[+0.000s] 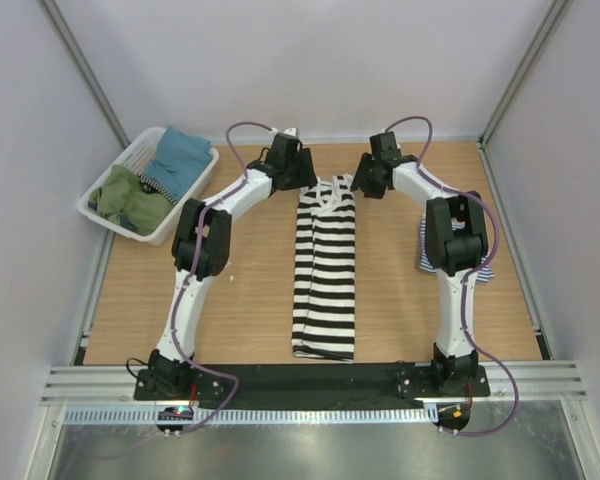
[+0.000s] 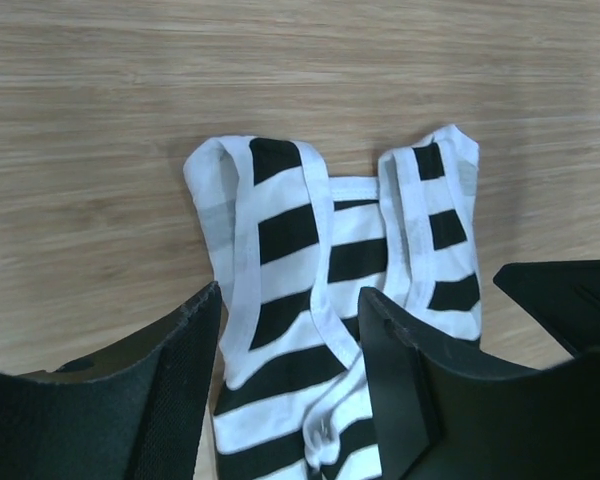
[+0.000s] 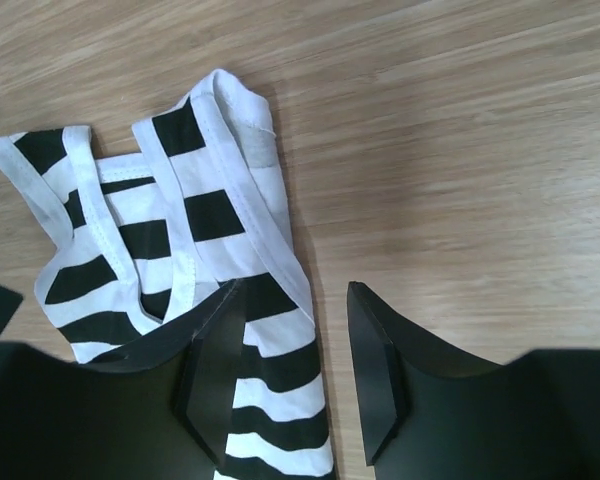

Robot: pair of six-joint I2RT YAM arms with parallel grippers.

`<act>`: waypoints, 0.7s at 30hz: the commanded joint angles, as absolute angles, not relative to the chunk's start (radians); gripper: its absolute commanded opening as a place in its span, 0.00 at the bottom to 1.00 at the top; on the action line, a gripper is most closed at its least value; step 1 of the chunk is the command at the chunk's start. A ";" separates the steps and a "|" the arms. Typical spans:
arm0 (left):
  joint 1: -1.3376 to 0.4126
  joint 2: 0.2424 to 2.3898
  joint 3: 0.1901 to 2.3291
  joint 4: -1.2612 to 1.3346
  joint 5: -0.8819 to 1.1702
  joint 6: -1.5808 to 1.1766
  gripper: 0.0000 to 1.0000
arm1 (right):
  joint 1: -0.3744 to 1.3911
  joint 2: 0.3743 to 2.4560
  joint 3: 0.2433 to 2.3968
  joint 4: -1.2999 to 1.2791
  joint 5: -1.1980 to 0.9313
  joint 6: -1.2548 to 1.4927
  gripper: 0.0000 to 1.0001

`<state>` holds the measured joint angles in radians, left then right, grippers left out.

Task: Fold and stack the tank tops
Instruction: Fold the tank top

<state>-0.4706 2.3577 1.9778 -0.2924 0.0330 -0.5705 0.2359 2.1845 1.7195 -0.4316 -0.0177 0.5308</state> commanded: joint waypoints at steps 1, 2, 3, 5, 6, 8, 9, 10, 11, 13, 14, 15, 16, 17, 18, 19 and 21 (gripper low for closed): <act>-0.454 2.422 2.058 -0.291 0.084 -0.598 0.58 | 0.229 2.223 1.818 -0.431 -0.078 0.506 0.50; -0.453 2.433 2.072 -0.307 0.090 -0.607 0.57 | 0.227 2.232 1.830 -0.433 -0.084 0.508 0.50; -0.453 2.447 2.085 -0.313 0.094 -0.614 0.57 | 0.226 2.243 1.839 -0.430 -0.093 0.508 0.49; -0.448 2.470 2.108 -0.322 0.087 -0.633 0.56 | 0.221 2.269 1.867 -0.429 -0.121 0.509 0.48; -0.445 2.476 2.112 -0.318 0.083 -0.640 0.54 | 0.218 2.275 1.871 -0.425 -0.132 0.514 0.47; -0.442 2.493 2.134 -0.311 0.084 -0.646 0.52 | 0.209 2.293 1.878 -0.402 -0.179 0.518 0.46; -0.442 2.512 2.147 -0.311 0.083 -0.650 0.51 | 0.207 2.299 1.885 -0.397 -0.190 0.523 0.45; -0.437 2.528 2.161 -0.311 0.090 -0.652 0.45 | 0.204 2.309 1.891 -0.391 -0.205 0.523 0.43; -0.436 2.557 2.196 -0.311 0.094 -0.658 0.42 | 0.201 2.325 1.897 -0.390 -0.210 0.525 0.42; -0.428 2.586 2.235 -0.310 0.089 -0.666 0.30 | 0.198 2.345 1.924 -0.388 -0.231 0.531 0.38; -0.423 2.600 2.259 -0.301 0.087 -0.673 0.26 | 0.196 2.365 1.933 -0.388 -0.238 0.534 0.35; -0.420 2.624 2.269 -0.289 0.089 -0.690 0.23 | 0.193 2.375 1.957 -0.388 -0.244 0.535 0.31; -0.410 2.634 2.273 -0.272 0.095 -0.702 0.20 | 0.193 2.387 1.970 -0.394 -0.251 0.541 0.28; -0.403 2.643 2.278 -0.241 0.121 -0.712 0.19 | 0.189 2.410 1.983 -0.396 -0.264 0.543 0.24; -0.393 2.654 2.278 -0.229 0.126 -0.733 0.16 | 0.187 2.419 2.011 -0.396 -0.268 0.545 0.17; -0.387 2.657 2.278 -0.215 0.127 -0.739 0.13 | 0.186 2.430 2.023 -0.397 -0.268 0.552 0.13; -0.377 2.660 2.276 -0.203 0.123 -0.749 0.08 | 0.175 2.457 2.055 -0.390 -0.275 0.561 0.08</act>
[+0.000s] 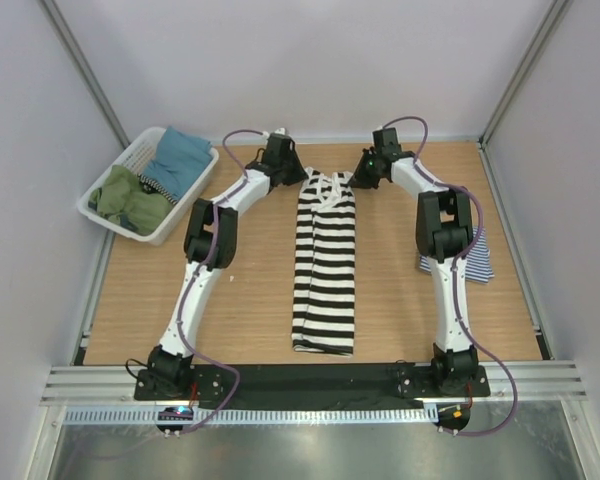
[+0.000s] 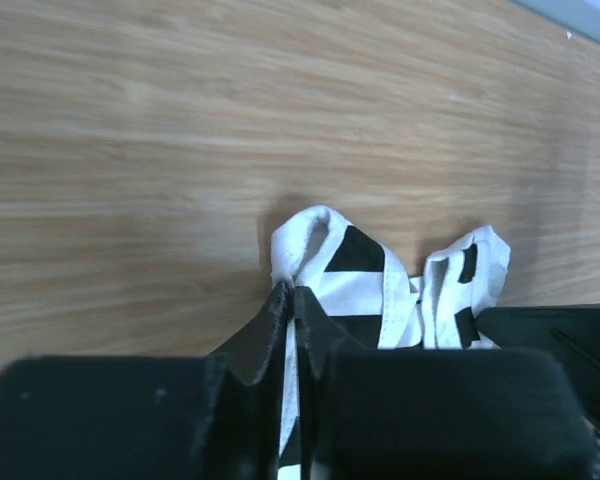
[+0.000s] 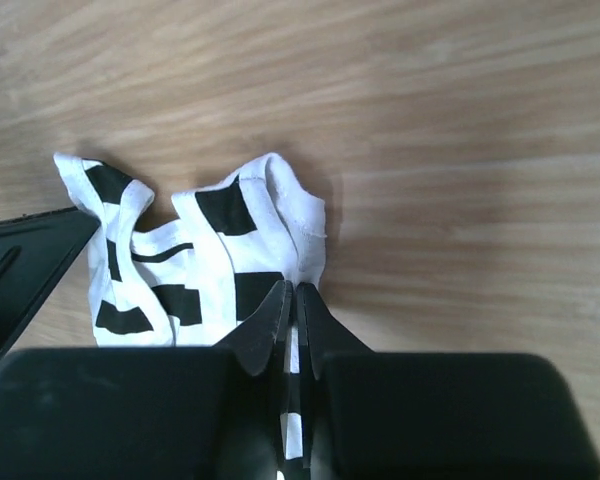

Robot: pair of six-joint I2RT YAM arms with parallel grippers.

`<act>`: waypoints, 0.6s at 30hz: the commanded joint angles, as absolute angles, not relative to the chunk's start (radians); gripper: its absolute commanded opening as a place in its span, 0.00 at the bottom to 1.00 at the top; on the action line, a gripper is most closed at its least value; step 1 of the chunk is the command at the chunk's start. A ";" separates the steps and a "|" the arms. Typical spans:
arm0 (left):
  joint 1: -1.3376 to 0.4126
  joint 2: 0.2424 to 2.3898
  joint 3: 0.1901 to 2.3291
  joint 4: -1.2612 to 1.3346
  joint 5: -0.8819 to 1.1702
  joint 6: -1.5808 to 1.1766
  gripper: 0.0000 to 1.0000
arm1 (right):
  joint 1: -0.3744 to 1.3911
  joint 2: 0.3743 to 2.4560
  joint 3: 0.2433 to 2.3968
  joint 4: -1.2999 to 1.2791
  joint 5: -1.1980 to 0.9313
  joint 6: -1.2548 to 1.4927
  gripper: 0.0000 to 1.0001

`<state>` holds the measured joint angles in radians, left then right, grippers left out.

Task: Fold and stack the tank tops
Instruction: Fold the tank top

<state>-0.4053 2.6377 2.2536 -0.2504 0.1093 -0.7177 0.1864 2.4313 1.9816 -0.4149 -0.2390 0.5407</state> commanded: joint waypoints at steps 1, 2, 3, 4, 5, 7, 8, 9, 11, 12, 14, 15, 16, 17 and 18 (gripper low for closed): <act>-0.371 2.664 2.276 -0.201 0.121 -0.755 0.03 | 0.170 2.465 2.068 -0.385 -0.281 0.568 0.06; -0.365 2.665 2.276 -0.190 0.117 -0.756 0.00 | 0.167 2.474 2.078 -0.379 -0.287 0.580 0.05; -0.362 2.665 2.279 -0.183 0.114 -0.756 0.00 | 0.164 2.480 2.094 -0.374 -0.293 0.587 0.03; -0.354 2.665 2.284 -0.181 0.110 -0.756 0.00 | 0.158 2.493 2.100 -0.355 -0.299 0.598 0.02; -0.351 2.661 2.287 -0.175 0.110 -0.756 0.00 | 0.153 2.499 2.109 -0.341 -0.307 0.607 0.03; -0.341 2.648 2.289 -0.167 0.109 -0.756 0.10 | 0.150 2.525 2.132 -0.321 -0.342 0.617 0.10; -0.338 2.639 2.286 -0.166 0.110 -0.756 0.20 | 0.150 2.529 2.147 -0.319 -0.359 0.617 0.17; -0.334 2.628 2.272 -0.164 0.115 -0.755 0.40 | 0.152 2.534 2.173 -0.327 -0.376 0.615 0.29; -0.336 2.573 2.240 -0.150 0.121 -0.743 0.52 | 0.150 2.517 2.180 -0.322 -0.383 0.614 0.34; -0.336 2.544 2.185 -0.144 0.114 -0.741 0.59 | 0.150 2.499 2.165 -0.308 -0.383 0.609 0.38; -0.341 2.450 2.073 -0.101 0.106 -0.733 0.63 | 0.152 2.442 2.125 -0.292 -0.385 0.604 0.43; -0.344 2.418 2.037 -0.092 0.095 -0.732 0.69 | 0.152 2.421 2.112 -0.287 -0.382 0.597 0.45; -0.345 2.389 2.004 -0.075 0.084 -0.727 0.71 | 0.152 2.401 2.097 -0.287 -0.373 0.592 0.47; -0.348 2.355 1.971 -0.068 0.081 -0.723 0.72 | 0.152 2.351 2.083 -0.288 -0.365 0.588 0.48; -0.353 2.302 1.918 -0.061 0.080 -0.713 0.73 | 0.152 2.326 2.045 -0.287 -0.359 0.575 0.48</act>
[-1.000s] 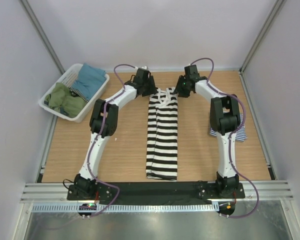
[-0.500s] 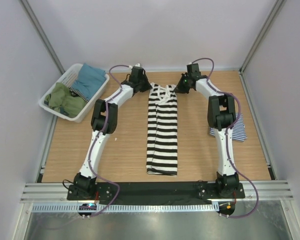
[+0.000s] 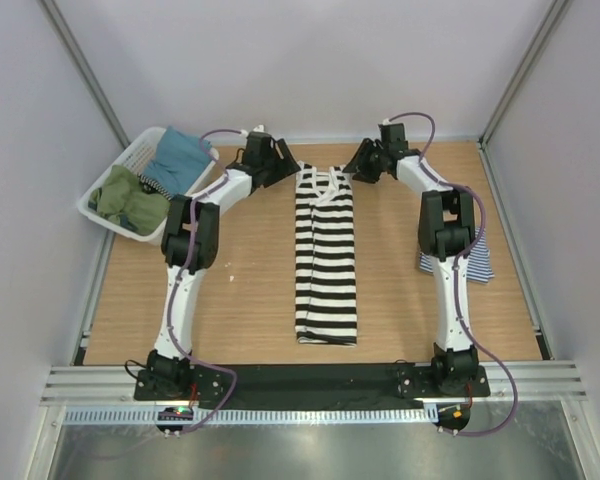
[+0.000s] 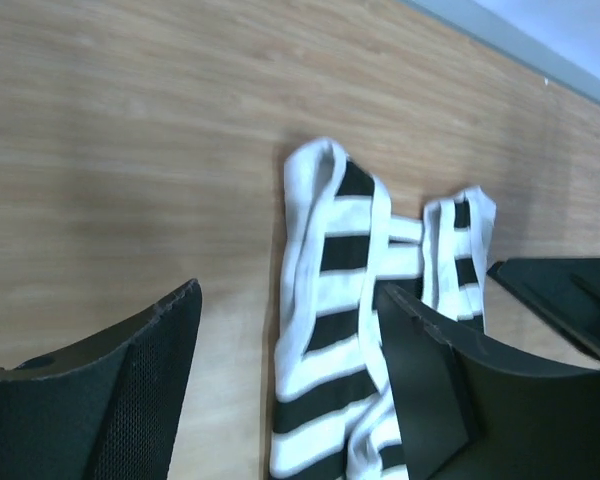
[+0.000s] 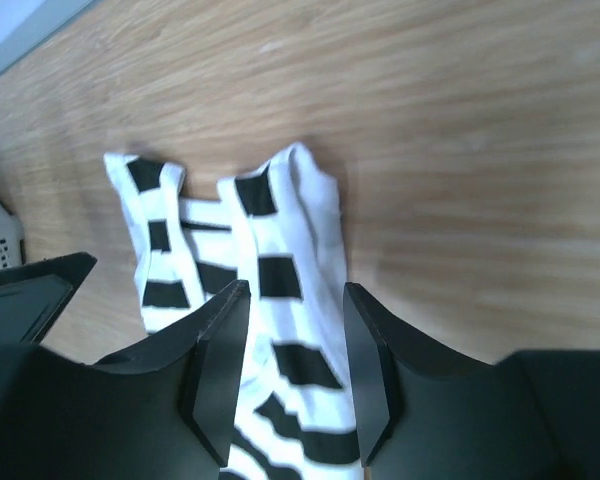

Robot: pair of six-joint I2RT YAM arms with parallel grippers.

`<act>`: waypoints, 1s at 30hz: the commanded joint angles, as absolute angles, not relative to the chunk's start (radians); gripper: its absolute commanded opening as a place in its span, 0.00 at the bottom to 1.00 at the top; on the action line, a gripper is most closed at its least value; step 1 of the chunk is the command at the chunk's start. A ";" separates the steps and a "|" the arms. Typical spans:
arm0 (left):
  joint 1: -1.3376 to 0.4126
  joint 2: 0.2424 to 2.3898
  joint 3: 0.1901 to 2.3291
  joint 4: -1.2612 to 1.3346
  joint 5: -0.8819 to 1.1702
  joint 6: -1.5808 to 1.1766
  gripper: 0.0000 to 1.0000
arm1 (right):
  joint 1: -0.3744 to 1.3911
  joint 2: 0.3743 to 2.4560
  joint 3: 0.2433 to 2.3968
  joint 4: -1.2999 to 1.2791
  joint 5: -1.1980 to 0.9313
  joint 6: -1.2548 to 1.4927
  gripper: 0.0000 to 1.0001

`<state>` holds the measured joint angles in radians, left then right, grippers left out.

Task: Fold and stack the tank tops
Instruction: Fold the tank top

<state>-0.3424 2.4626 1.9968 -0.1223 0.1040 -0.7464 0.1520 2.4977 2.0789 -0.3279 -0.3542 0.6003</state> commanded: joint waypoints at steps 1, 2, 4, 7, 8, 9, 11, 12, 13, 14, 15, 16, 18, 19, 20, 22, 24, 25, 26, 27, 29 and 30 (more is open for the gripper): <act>-0.359 2.272 1.893 -0.063 0.080 -0.710 0.73 | 0.152 2.295 2.021 -0.279 -0.351 0.571 0.49; -0.362 2.248 1.841 -0.063 0.080 -0.710 0.73 | 0.153 2.243 1.969 -0.279 -0.348 0.565 0.49; -0.385 2.168 1.784 -0.055 0.072 -0.706 0.73 | 0.155 2.180 1.906 -0.275 -0.336 0.557 0.48; -0.423 2.060 1.656 -0.048 0.042 -0.706 0.73 | 0.164 2.041 1.746 -0.259 -0.321 0.542 0.47; -0.445 2.028 1.585 -0.045 0.017 -0.709 0.73 | 0.169 1.998 1.653 -0.253 -0.302 0.540 0.47; -0.455 1.970 1.547 -0.043 0.009 -0.712 0.73 | 0.181 1.921 1.605 -0.255 -0.292 0.538 0.47; -0.492 1.902 1.420 -0.032 -0.049 -0.727 0.73 | 0.195 1.835 1.452 -0.249 -0.266 0.532 0.46; -0.508 1.873 1.375 -0.014 -0.063 -0.730 0.73 | 0.215 1.747 1.401 -0.250 -0.247 0.534 0.46; -0.521 1.800 1.330 -0.009 -0.078 -0.738 0.73 | 0.227 1.702 1.346 -0.249 -0.227 0.535 0.45; -0.553 1.767 1.245 -0.006 -0.095 -0.741 0.73 | 0.241 1.662 1.241 -0.250 -0.213 0.541 0.44; -0.570 1.729 1.205 -0.005 -0.122 -0.744 0.73 | 0.255 1.610 1.185 -0.242 -0.190 0.545 0.44; -0.589 1.668 1.166 -0.005 -0.138 -0.747 0.73 | 0.291 1.523 1.130 -0.236 -0.174 0.546 0.44; -0.643 1.599 1.056 -0.011 -0.187 -0.756 0.72 | 0.334 1.442 1.001 -0.255 -0.123 0.557 0.43; -0.659 1.568 1.019 -0.014 -0.198 -0.765 0.72 | 0.391 1.378 0.964 -0.259 -0.114 0.558 0.42; -0.690 1.505 0.950 -0.017 -0.207 -0.784 0.72 | 0.414 1.352 0.903 -0.267 -0.101 0.561 0.41; -0.721 1.447 0.863 -0.040 -0.241 -0.808 0.72 | 0.466 1.295 0.839 -0.301 -0.066 0.589 0.40; -0.779 1.431 0.848 -0.125 -0.255 -0.828 0.71 | 0.523 1.214 0.741 -0.305 -0.064 0.630 0.40; -0.804 1.433 0.822 -0.144 -0.274 -0.839 0.70 | 0.541 1.188 0.686 -0.310 -0.063 0.649 0.40; -0.851 1.431 0.801 -0.150 -0.287 -0.859 0.68 | 0.579 1.142 0.664 -0.319 -0.057 0.673 0.40; -0.871 1.428 0.781 -0.156 -0.302 -0.877 0.68 | 0.597 1.122 0.644 -0.324 -0.046 0.687 0.40; -0.908 1.425 0.730 -0.152 -0.318 -0.916 0.67 | 0.644 1.091 0.608 -0.357 -0.034 0.702 0.40; -0.917 1.427 0.721 -0.152 -0.319 -0.934 0.66 | 0.659 1.082 0.603 -0.367 -0.023 0.718 0.40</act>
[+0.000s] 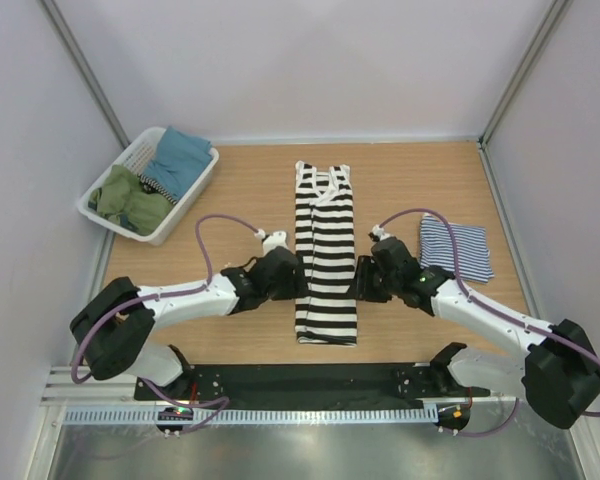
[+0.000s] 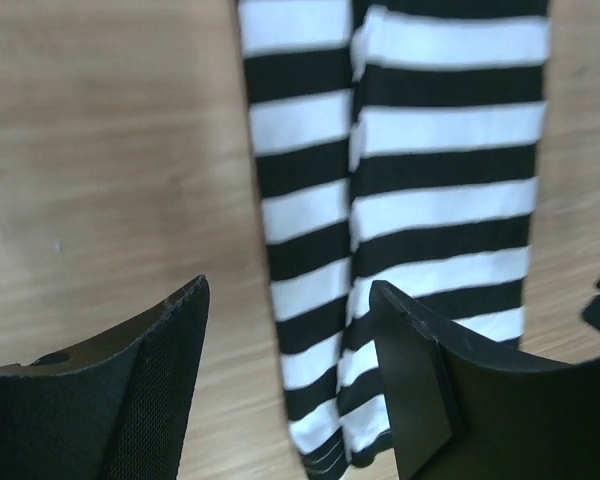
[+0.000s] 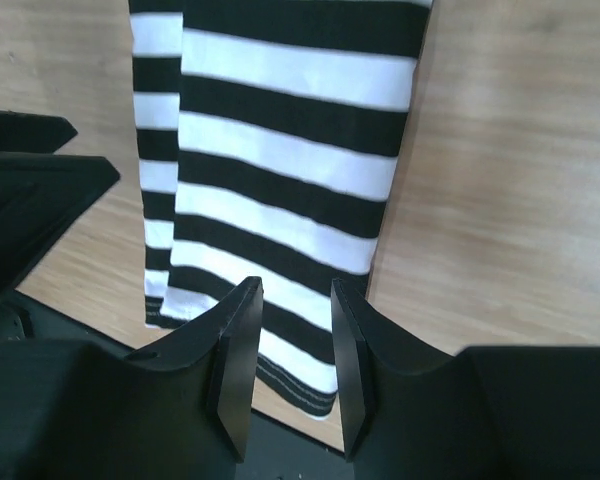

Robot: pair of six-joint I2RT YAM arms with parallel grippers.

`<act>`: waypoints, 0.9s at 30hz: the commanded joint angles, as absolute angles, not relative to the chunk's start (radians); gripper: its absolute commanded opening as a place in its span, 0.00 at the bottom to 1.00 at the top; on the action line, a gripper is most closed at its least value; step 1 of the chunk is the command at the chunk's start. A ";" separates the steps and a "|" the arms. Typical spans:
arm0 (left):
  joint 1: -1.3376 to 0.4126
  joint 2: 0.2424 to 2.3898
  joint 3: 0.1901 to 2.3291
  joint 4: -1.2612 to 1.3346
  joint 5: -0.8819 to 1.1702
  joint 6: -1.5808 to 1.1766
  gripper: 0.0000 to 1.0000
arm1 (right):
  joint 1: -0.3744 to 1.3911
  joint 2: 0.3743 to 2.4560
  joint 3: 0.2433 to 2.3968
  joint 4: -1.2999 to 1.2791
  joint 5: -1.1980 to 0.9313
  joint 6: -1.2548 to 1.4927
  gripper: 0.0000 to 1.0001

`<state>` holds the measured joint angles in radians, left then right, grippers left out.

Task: Fold and stack the tank tops
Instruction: Fold the tank top

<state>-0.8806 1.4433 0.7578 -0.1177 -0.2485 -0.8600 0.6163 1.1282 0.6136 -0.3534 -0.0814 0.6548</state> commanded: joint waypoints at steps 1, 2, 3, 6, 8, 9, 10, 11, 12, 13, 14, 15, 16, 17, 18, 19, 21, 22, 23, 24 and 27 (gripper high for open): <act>-0.940 1.427 0.715 -0.152 -0.336 -0.937 0.66 | 0.673 1.071 0.589 -0.376 -0.011 0.721 0.40; -0.951 1.428 0.715 -0.152 -0.351 -0.940 0.66 | 0.681 1.063 0.584 -0.383 -0.006 0.726 0.40; -0.960 1.431 0.722 -0.152 -0.363 -0.939 0.67 | 0.693 1.051 0.580 -0.387 -0.005 0.730 0.40; -0.979 1.448 0.745 -0.158 -0.388 -0.936 0.67 | 0.701 1.045 0.561 -0.384 -0.003 0.739 0.40; -0.988 1.456 0.770 -0.160 -0.405 -0.936 0.66 | 0.706 1.046 0.552 -0.377 -0.005 0.745 0.40; -0.995 1.460 0.779 -0.161 -0.417 -0.931 0.66 | 0.707 1.045 0.548 -0.376 -0.006 0.749 0.40; -1.023 1.462 0.802 -0.167 -0.435 -0.922 0.66 | 0.710 1.039 0.540 -0.376 -0.009 0.752 0.40; -1.043 1.459 0.811 -0.184 -0.457 -0.920 0.66 | 0.713 1.034 0.537 -0.377 -0.012 0.759 0.40; -1.064 1.454 0.819 -0.192 -0.509 -0.919 0.66 | 0.718 1.031 0.534 -0.377 -0.017 0.762 0.40; -1.103 1.447 0.830 -0.199 -0.526 -0.925 0.65 | 0.719 1.023 0.528 -0.379 -0.018 0.764 0.40; -1.120 1.444 0.834 -0.228 -0.543 -0.937 0.66 | 0.722 1.020 0.528 -0.394 -0.017 0.767 0.40; -1.129 1.440 0.844 -0.245 -0.551 -0.946 0.66 | 0.723 1.016 0.526 -0.400 -0.018 0.767 0.40; -1.146 1.433 0.848 -0.259 -0.548 -0.956 0.65 | 0.724 1.011 0.523 -0.406 -0.018 0.767 0.40; -1.157 1.428 0.854 -0.294 -0.548 -0.981 0.65 | 0.726 1.006 0.525 -0.422 -0.018 0.767 0.40; -1.167 1.422 0.857 -0.310 -0.549 -0.992 0.65 | 0.727 1.002 0.523 -0.425 -0.021 0.772 0.39; -1.201 1.419 0.870 -0.327 -0.564 -1.006 0.65 | 0.727 0.999 0.526 -0.429 -0.032 0.775 0.39; -1.238 1.414 0.900 -0.394 -0.589 -1.051 0.64 | 0.735 0.989 0.529 -0.451 -0.035 0.779 0.37; -1.280 1.416 0.913 -0.422 -0.618 -1.069 0.64 | 0.735 0.986 0.531 -0.456 -0.040 0.781 0.37; -1.304 1.420 0.925 -0.470 -0.635 -1.104 0.64 | 0.739 0.983 0.534 -0.469 -0.041 0.781 0.37; -1.327 1.424 0.946 -0.495 -0.653 -1.124 0.64 | 0.741 0.982 0.532 -0.474 -0.043 0.784 0.37; -1.411 1.448 0.971 -0.563 -0.687 -1.193 0.64 | 0.742 0.980 0.532 -0.489 -0.048 0.785 0.36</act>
